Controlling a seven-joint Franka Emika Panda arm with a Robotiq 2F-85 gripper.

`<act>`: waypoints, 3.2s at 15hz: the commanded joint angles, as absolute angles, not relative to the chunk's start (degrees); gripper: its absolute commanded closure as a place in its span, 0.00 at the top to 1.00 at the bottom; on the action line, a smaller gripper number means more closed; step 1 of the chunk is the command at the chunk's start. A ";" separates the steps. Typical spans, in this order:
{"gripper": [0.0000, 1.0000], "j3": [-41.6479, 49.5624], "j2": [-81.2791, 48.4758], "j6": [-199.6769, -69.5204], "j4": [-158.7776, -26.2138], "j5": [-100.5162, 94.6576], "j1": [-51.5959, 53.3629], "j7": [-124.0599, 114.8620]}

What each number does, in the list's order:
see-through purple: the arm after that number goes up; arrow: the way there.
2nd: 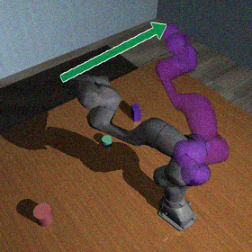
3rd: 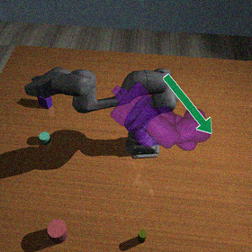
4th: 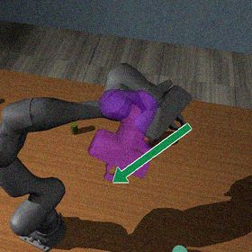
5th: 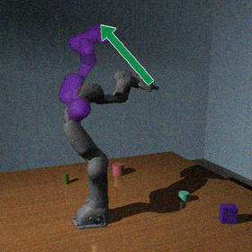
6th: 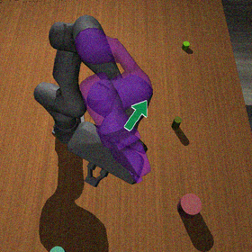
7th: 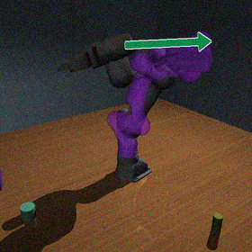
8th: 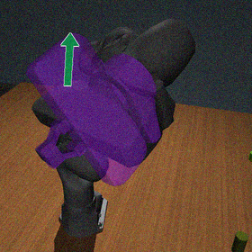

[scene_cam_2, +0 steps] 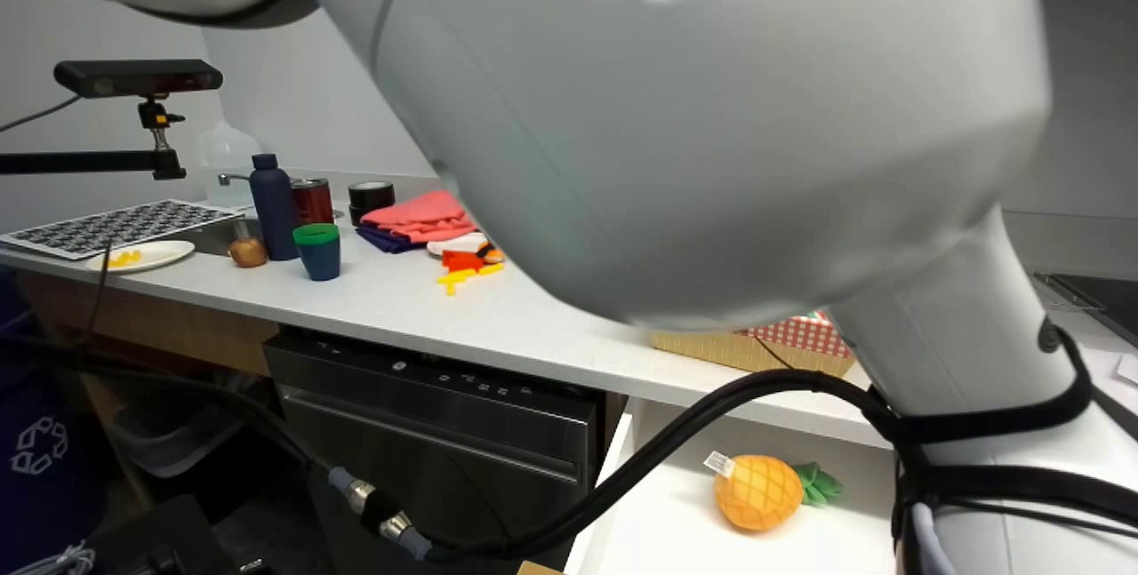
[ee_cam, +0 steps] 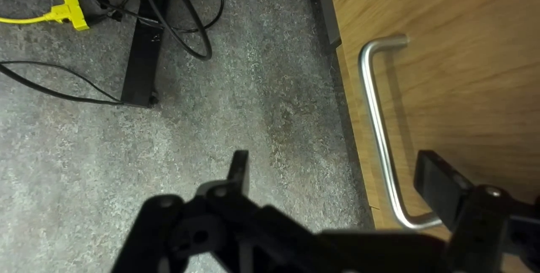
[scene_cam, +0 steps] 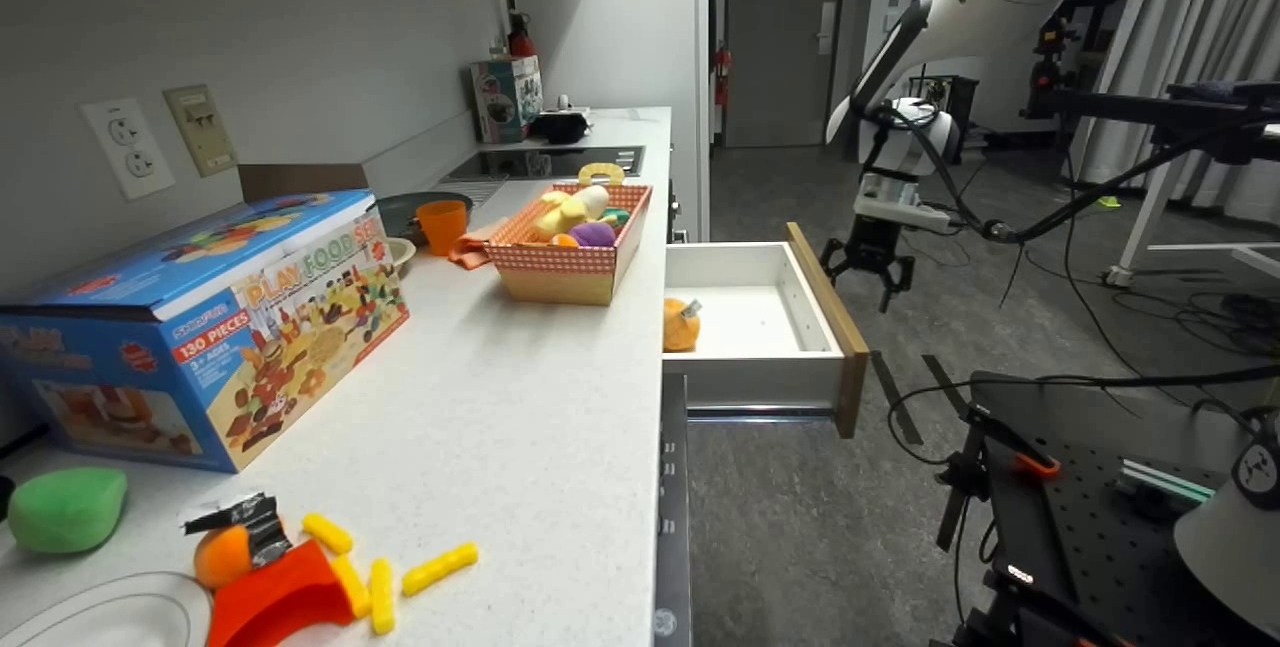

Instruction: Open the drawer, remove the pineapple plushie from the drawer, put it in the box, and then close the drawer

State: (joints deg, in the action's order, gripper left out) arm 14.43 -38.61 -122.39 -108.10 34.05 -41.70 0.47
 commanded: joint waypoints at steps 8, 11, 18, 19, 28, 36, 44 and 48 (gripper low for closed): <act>1.00 14.39 -32.76 -125.82 -114.20 31.79 -39.77 2.69; 1.00 13.41 -29.74 -128.66 -117.20 31.92 -38.48 5.30; 1.00 11.54 -19.76 -147.91 -130.59 34.02 -35.65 16.58; 1.00 11.09 -18.21 -151.24 -132.79 34.42 -35.72 18.90; 1.00 8.69 -12.83 -158.82 -140.28 34.90 -36.02 28.00; 1.00 2.05 -6.38 -164.14 -143.74 41.91 -36.15 42.78; 1.00 -4.66 -4.34 -168.58 -146.79 41.39 -34.16 57.00; 1.00 -9.37 -3.89 -170.14 -145.65 48.39 -33.87 64.19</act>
